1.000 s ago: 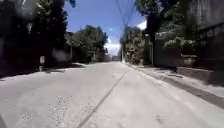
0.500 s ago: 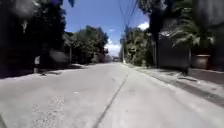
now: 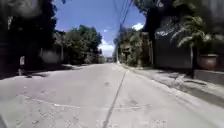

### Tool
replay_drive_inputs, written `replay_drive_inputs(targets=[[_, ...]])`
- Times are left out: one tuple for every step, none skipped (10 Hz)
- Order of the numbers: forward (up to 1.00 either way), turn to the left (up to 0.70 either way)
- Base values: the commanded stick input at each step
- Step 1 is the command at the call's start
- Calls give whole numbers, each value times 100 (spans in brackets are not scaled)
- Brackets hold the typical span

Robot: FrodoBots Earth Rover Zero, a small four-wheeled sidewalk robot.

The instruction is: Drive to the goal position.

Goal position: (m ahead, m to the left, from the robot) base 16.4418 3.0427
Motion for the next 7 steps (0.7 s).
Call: replay_drive_inputs(targets=[[100, 0], [100, 0], [100, 0], [100, 0], [100, 0], [100, 0], [100, 18]])
